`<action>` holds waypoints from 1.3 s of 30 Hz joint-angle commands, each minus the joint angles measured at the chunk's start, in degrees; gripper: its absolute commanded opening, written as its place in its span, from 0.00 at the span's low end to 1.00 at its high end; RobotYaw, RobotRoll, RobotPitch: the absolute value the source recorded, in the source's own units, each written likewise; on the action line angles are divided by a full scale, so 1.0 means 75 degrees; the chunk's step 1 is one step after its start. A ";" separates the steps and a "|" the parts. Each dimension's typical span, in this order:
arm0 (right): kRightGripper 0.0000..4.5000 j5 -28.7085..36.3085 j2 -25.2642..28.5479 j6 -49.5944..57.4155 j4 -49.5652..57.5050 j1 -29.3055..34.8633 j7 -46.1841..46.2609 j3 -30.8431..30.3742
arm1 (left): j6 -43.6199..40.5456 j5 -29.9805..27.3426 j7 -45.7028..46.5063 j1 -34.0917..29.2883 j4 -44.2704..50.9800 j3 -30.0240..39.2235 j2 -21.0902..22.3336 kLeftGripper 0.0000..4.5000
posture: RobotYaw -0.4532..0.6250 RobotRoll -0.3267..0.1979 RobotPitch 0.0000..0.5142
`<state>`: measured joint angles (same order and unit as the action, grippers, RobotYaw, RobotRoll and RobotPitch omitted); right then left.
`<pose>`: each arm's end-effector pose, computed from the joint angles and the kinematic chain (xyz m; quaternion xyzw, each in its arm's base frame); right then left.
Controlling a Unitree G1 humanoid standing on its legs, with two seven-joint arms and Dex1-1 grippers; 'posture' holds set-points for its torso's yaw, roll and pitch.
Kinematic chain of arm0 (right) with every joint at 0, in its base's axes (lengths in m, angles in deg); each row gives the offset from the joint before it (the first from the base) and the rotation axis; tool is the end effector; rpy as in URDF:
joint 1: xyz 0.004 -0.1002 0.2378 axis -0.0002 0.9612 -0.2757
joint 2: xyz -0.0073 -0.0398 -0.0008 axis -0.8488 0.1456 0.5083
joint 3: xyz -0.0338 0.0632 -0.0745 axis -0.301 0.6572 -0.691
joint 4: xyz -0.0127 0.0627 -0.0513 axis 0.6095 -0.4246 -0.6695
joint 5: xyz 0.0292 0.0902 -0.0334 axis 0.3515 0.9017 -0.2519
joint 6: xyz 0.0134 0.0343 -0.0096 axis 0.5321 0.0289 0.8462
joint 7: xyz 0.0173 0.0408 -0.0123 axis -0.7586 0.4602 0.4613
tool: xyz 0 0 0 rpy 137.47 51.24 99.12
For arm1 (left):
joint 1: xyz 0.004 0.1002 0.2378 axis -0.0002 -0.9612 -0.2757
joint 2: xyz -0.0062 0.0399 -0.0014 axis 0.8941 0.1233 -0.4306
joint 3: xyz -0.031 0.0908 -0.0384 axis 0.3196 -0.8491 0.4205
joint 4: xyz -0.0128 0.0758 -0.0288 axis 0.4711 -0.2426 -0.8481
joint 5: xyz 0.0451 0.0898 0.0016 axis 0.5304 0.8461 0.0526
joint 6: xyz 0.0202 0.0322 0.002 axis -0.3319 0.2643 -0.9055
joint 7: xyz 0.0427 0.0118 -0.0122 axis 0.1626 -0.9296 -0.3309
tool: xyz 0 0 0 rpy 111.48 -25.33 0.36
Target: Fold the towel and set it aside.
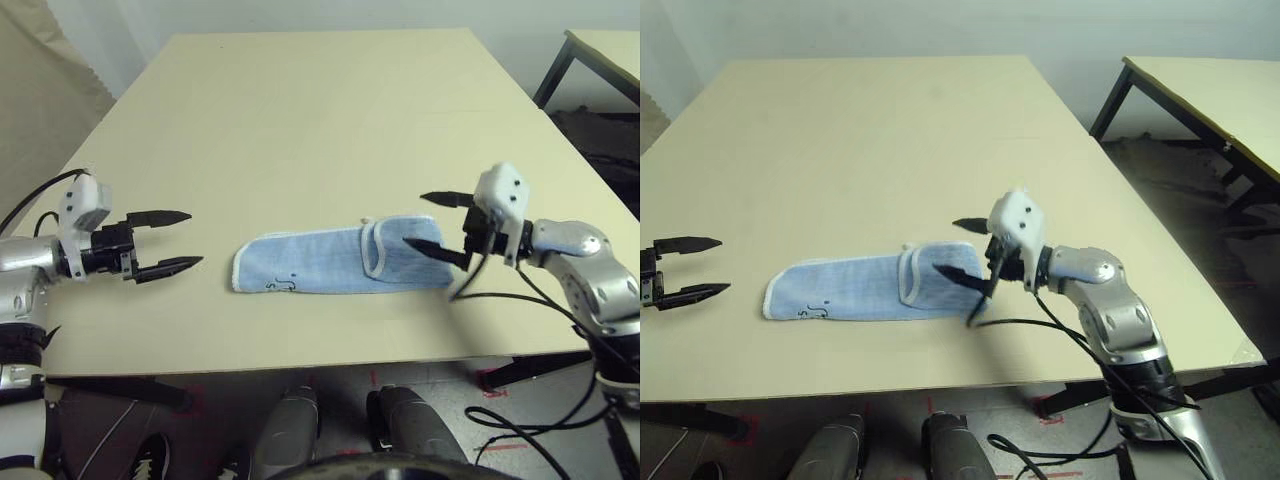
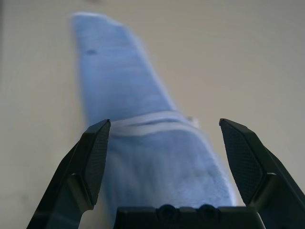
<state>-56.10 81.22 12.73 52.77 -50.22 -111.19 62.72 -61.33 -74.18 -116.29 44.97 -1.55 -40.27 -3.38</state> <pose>0.2446 -0.2246 0.1739 -0.2465 0.0041 0.5966 0.7638 0.2209 0.3930 0.1525 0.0999 0.2647 -0.3302 0.9005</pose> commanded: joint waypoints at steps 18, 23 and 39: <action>0.99 0.0210 0.0250 -0.0698 0.0317 -0.0032 -0.1000 -0.0232 | -0.9408 -0.2567 0.1573 0.1298 0.0215 0.0496 -0.1270 1.00 | 0.47 0.62 0.15; 0.99 0.0205 0.0238 -0.0653 0.0342 -0.0114 -0.0897 -0.0222 | -0.9335 -0.2456 0.2084 0.1605 -0.0426 0.0589 -0.1741 1.00 | 0.46 0.62 0.14; 1.00 0.0177 0.0153 -0.0581 0.0454 -0.0242 -0.0575 -0.0349 | -0.8714 -0.1940 0.2130 0.2286 -0.0628 -0.1043 -0.2457 0.96 | 0.46 0.62 0.15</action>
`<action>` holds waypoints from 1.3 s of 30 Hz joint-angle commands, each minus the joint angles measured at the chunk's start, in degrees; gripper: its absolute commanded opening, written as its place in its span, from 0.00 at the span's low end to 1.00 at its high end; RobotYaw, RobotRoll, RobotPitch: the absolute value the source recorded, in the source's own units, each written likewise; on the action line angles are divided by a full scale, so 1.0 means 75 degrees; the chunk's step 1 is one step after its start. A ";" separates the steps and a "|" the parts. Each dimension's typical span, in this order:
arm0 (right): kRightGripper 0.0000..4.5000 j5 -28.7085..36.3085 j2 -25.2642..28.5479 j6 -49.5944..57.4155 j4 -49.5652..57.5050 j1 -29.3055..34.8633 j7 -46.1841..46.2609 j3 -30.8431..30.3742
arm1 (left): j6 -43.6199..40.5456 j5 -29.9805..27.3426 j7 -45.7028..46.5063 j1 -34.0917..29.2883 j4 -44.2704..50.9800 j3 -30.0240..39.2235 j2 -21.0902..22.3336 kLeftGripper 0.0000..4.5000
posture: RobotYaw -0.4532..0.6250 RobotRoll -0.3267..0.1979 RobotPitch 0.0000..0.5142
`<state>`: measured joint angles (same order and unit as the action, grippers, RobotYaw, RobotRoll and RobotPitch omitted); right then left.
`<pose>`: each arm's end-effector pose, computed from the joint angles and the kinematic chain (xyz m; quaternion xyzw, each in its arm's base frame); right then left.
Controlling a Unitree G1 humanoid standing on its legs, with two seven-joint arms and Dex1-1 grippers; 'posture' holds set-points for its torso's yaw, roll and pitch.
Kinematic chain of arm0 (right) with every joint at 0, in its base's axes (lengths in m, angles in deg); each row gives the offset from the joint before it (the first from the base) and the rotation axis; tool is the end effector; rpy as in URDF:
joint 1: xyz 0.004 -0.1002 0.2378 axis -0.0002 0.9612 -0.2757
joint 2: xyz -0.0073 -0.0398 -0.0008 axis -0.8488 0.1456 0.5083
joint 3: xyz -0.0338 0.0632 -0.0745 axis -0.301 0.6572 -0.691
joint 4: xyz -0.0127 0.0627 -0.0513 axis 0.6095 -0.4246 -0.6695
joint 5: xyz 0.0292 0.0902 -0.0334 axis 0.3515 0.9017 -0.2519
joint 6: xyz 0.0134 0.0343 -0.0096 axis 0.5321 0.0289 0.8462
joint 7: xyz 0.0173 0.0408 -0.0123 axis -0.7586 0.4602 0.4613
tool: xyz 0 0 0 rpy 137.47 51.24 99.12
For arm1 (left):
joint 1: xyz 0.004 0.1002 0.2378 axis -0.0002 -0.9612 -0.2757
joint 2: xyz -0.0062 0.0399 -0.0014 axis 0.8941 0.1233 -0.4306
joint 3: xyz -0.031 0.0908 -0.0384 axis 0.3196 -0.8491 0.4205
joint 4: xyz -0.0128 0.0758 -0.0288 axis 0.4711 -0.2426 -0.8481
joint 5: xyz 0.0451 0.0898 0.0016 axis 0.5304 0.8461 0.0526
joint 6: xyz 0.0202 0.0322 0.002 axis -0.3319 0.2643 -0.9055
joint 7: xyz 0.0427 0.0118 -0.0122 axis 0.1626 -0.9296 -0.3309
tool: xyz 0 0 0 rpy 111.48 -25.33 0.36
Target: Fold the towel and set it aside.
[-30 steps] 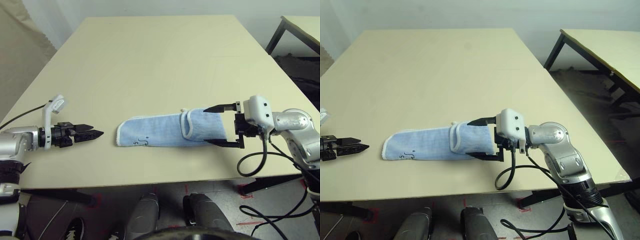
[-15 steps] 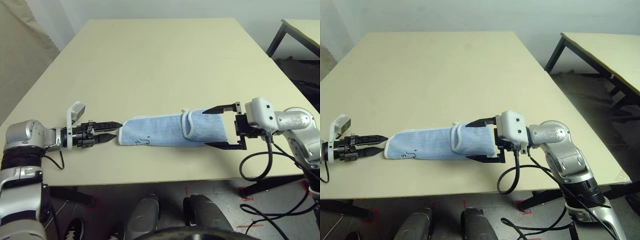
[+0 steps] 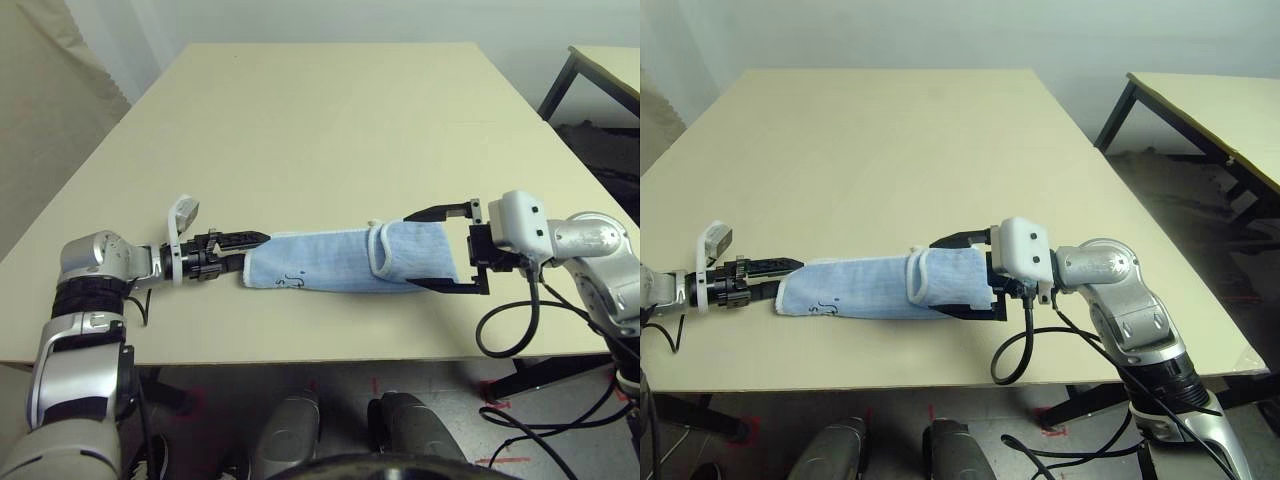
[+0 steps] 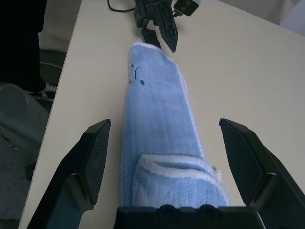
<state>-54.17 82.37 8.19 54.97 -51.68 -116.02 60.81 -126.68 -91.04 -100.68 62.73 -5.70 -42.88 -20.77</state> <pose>0.2426 -0.2146 0.1849 -0.2730 -0.0342 0.6509 0.7075 0.2651 0.3008 0.1071 -0.3830 0.4583 -0.2958 0.7455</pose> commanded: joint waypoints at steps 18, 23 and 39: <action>1.00 -0.0086 0.0007 0.0161 0.0341 0.0198 0.0397 -0.0037 | 0.1082 0.0923 -0.1422 0.0355 -0.1012 -0.1513 0.0733 0.01 | 0.45 0.62 0.16; 1.00 -0.0011 0.0152 0.0292 0.0329 0.0284 0.0306 0.0004 | 0.1363 0.1126 -0.2134 0.0243 -0.1268 -0.1675 0.1591 0.01 | 0.46 0.62 0.17; 1.00 0.0329 0.0207 0.0817 0.0465 0.0644 0.0150 -0.0030 | -0.0710 -0.0042 -0.3123 0.0427 0.1094 -0.1359 0.2453 0.01 | 0.46 0.62 0.18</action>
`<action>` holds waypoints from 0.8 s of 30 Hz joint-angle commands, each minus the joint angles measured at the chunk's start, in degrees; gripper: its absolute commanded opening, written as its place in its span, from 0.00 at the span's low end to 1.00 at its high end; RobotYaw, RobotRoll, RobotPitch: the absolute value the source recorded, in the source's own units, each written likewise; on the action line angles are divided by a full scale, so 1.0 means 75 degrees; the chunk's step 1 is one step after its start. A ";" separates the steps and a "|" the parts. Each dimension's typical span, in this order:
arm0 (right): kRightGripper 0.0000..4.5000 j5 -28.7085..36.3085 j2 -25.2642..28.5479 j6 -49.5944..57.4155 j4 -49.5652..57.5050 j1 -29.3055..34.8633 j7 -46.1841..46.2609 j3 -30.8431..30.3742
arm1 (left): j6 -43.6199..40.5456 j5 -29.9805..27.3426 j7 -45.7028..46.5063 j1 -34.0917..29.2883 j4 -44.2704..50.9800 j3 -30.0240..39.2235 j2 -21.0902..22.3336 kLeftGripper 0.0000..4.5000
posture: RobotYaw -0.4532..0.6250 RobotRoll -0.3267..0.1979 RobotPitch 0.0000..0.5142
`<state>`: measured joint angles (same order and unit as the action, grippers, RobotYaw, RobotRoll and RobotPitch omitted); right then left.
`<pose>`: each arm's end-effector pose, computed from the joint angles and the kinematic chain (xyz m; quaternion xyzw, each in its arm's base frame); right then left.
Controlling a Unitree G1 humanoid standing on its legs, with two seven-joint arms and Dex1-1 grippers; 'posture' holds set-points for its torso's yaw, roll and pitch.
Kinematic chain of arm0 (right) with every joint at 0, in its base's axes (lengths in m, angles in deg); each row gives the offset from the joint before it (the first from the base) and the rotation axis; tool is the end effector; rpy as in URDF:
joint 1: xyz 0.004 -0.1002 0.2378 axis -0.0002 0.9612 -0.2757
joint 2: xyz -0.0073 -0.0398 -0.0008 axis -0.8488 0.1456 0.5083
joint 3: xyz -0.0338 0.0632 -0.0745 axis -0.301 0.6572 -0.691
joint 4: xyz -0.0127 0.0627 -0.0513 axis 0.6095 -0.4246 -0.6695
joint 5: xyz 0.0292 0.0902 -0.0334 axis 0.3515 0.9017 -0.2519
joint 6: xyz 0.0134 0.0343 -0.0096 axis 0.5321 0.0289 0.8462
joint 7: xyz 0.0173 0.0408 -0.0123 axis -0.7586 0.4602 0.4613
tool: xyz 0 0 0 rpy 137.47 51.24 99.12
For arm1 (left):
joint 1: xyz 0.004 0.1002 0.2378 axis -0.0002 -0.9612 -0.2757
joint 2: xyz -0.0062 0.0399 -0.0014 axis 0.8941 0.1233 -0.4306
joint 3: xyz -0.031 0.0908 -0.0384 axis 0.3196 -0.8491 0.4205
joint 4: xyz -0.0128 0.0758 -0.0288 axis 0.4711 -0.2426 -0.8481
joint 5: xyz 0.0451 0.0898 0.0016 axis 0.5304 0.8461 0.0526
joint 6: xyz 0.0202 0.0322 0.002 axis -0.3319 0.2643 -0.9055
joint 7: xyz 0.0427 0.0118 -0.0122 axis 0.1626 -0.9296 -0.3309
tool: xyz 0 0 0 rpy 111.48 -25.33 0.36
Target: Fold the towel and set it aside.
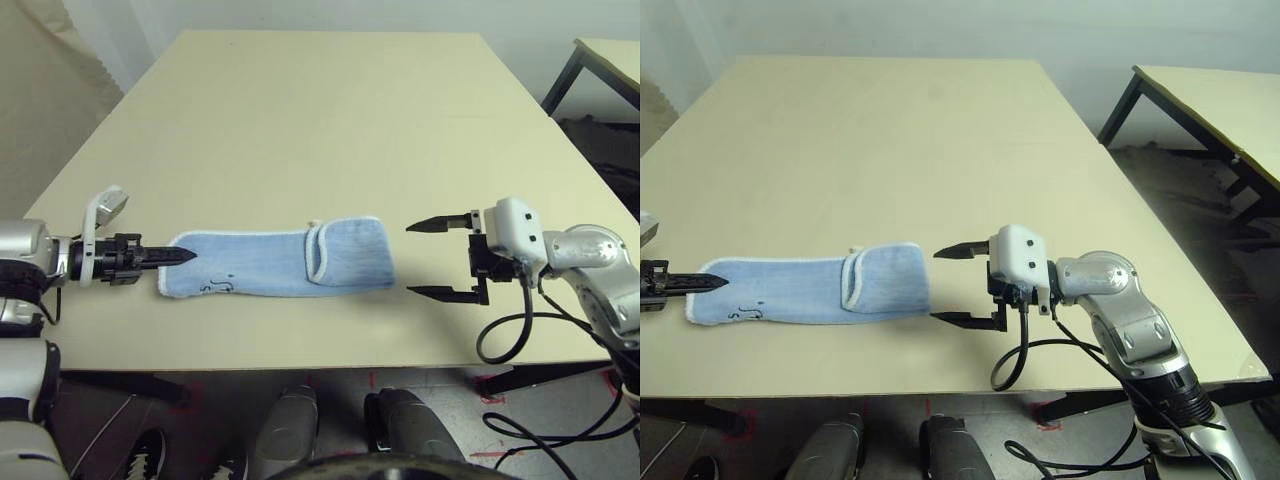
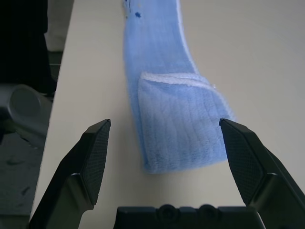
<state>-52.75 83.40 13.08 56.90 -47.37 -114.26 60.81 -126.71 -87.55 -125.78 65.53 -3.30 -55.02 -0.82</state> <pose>0.2342 -0.2189 0.1701 -0.2340 0.0158 0.6462 0.7262 0.2445 0.3591 0.1742 -0.3327 0.4517 -0.3247 0.7615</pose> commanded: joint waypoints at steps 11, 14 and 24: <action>1.00 0.0088 -0.0008 0.0425 0.0494 0.0229 0.0051 -0.0078 | -0.1554 -0.2828 0.3071 0.0901 0.1323 0.1949 -0.2904 0.01 | 0.46 0.62 0.18; 1.00 0.0076 -0.0027 0.0433 0.0520 0.0244 0.0118 -0.0062 | -0.1554 -0.2641 0.4260 0.1109 0.1093 0.2850 -0.4163 0.01 | 0.45 0.62 0.18; 1.00 0.0037 -0.0016 0.0435 0.0644 0.0375 0.0311 -0.0015 | -0.1554 -0.2582 0.6092 0.1272 0.1222 0.3921 -0.6151 0.01 | 0.42 0.62 0.18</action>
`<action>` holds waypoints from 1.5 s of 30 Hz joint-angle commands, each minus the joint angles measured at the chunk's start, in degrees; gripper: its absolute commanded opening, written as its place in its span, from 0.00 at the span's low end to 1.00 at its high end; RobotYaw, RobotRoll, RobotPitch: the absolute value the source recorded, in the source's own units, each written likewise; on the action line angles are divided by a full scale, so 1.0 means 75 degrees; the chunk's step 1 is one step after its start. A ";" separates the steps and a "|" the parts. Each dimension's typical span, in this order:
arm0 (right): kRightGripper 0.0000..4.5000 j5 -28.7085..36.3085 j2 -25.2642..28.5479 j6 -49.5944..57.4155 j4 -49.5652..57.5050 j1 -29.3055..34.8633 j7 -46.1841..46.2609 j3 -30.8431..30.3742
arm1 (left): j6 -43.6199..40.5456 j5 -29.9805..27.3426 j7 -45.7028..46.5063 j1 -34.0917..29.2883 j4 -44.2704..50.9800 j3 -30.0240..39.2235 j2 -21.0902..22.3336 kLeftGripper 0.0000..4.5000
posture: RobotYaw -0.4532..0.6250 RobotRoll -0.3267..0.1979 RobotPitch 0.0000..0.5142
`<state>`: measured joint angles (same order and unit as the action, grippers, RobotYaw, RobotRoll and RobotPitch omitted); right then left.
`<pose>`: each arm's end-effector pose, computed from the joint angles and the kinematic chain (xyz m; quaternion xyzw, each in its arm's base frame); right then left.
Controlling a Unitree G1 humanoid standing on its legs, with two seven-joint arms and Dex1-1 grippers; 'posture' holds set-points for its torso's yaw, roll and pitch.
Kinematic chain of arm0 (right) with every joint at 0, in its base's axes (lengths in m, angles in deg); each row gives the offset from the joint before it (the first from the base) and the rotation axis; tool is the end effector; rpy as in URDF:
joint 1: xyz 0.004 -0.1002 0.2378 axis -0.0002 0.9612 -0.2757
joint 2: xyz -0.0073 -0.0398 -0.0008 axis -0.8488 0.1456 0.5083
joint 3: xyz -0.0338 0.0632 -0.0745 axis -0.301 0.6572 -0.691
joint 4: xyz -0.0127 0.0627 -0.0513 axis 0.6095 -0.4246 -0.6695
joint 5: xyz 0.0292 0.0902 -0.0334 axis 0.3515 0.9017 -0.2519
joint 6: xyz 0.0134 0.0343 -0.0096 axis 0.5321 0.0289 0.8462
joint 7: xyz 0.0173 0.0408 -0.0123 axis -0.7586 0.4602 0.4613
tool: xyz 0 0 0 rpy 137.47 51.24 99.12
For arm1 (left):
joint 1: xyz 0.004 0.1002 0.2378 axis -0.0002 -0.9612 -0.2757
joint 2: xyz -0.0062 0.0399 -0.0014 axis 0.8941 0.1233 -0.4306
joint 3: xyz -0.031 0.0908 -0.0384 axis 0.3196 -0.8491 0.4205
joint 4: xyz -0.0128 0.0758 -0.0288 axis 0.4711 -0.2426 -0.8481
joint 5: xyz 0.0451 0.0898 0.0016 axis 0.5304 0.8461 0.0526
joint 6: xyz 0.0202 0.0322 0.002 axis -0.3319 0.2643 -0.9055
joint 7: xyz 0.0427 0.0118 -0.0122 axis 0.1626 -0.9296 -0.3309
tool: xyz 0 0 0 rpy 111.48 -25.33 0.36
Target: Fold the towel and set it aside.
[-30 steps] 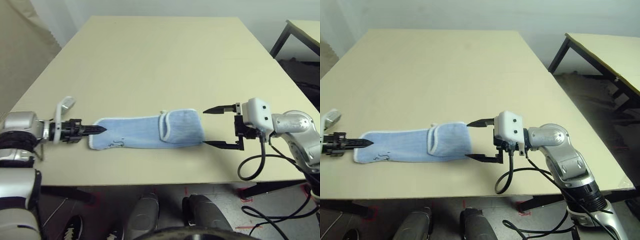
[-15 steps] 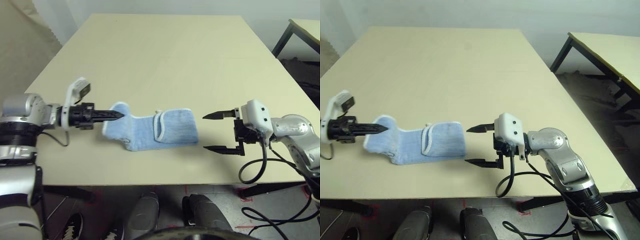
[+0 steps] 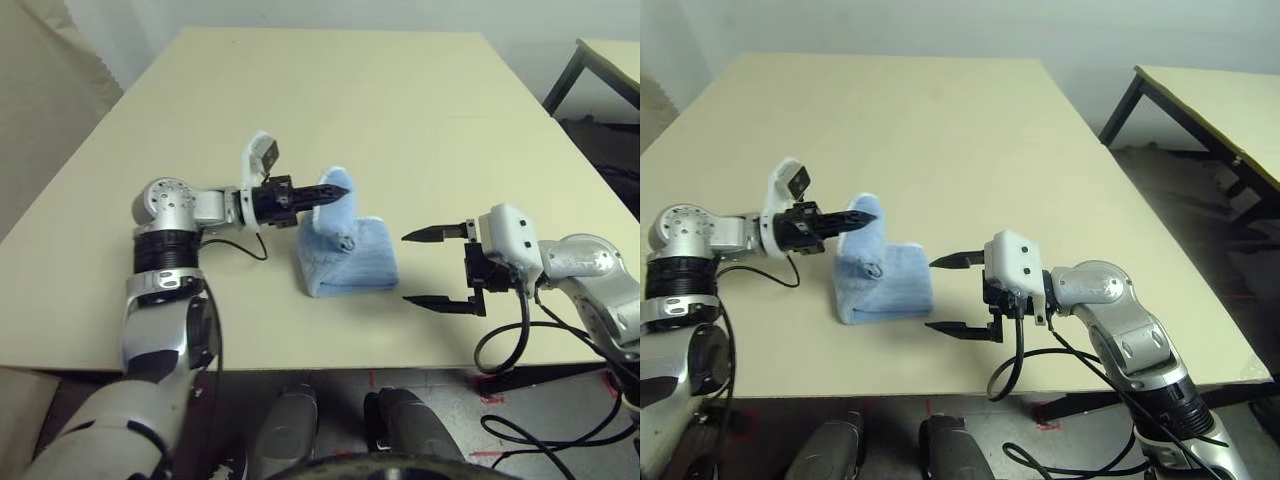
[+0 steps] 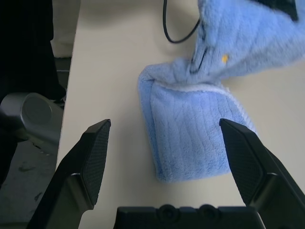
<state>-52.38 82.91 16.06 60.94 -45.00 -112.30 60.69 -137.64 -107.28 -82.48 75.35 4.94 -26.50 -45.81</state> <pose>0.2256 -0.2127 0.1663 -0.2205 0.0229 0.6466 0.7300 0.3070 0.1788 0.1548 -0.4412 0.3412 -0.5239 0.6438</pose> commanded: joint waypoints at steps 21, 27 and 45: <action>1.00 -0.0114 -0.0033 -0.0060 -0.0105 -0.0146 0.0062 -0.0136 | -0.0009 -0.0643 0.0863 -0.0891 0.1210 -0.0823 -0.0114 0.77 | 0.44 0.62 0.17; 1.00 -0.0150 -0.0065 -0.0054 -0.0103 -0.0163 0.0127 -0.0164 | 0.0286 -0.0567 0.1001 -0.0768 0.1276 -0.0565 -0.0191 0.99 | 0.43 0.62 0.16; 0.17 -0.0242 -0.1678 0.1236 -0.0909 -0.1462 0.1093 -0.1206 | 0.8817 0.2402 -0.3816 -0.4170 0.4963 -0.3100 0.2634 0.44 | 0.48 0.62 0.16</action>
<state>-53.45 70.15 25.16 54.51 -56.58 -102.86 53.33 -75.55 -90.72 -109.25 45.12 40.34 -48.43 -25.91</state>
